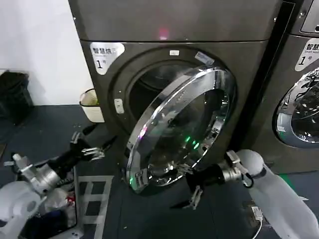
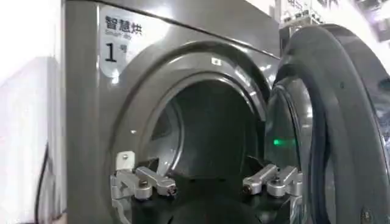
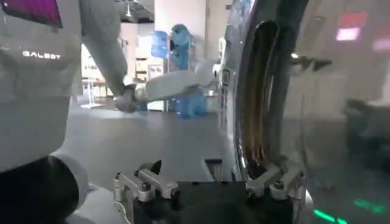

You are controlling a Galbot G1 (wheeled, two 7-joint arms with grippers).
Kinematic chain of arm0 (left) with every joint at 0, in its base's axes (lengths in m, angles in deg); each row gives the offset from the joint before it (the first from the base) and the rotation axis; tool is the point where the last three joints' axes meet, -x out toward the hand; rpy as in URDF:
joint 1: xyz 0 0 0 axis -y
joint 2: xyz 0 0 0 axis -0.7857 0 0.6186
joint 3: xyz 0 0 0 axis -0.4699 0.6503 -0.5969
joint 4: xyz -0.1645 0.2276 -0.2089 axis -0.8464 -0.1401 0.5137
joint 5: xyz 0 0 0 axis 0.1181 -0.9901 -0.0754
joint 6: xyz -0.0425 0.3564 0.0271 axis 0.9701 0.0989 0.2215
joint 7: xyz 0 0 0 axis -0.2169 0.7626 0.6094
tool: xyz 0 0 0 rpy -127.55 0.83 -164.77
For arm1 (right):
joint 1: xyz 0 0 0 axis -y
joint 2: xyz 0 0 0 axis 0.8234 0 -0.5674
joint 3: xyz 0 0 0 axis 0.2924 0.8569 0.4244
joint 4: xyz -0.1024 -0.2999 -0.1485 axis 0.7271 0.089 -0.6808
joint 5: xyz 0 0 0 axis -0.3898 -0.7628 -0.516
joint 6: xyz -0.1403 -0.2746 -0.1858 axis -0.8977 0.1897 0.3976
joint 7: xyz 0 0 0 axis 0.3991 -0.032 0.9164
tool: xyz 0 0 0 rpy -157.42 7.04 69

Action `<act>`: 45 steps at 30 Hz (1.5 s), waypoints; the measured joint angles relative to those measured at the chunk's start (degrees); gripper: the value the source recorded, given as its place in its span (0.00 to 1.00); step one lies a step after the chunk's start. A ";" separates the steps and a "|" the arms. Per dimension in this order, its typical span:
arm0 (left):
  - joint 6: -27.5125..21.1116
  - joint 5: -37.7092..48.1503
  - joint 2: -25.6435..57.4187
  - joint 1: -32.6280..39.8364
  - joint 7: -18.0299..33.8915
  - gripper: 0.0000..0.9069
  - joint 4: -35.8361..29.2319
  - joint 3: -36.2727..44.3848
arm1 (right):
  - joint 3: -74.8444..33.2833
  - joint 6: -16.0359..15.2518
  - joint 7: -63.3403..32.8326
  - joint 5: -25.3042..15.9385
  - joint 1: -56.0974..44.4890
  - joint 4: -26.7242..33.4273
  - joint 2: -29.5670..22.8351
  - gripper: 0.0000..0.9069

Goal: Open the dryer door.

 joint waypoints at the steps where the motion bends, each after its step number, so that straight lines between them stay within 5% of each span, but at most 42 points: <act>1: 0.01 0.01 0.09 0.78 -0.01 1.00 0.46 0.96 | -1.09 0.07 0.00 -0.05 -0.83 -0.16 0.44 1.00; 24: 0.87 1.26 -0.29 11.54 -7.85 1.00 1.44 16.67 | -34.02 2.79 -1.66 -2.31 -18.48 5.86 3.17 1.00; 45: 0.99 -3.00 -4.62 18.42 -8.50 1.00 0.99 32.47 | -76.10 6.34 -26.73 13.92 -33.03 2.06 -5.50 1.00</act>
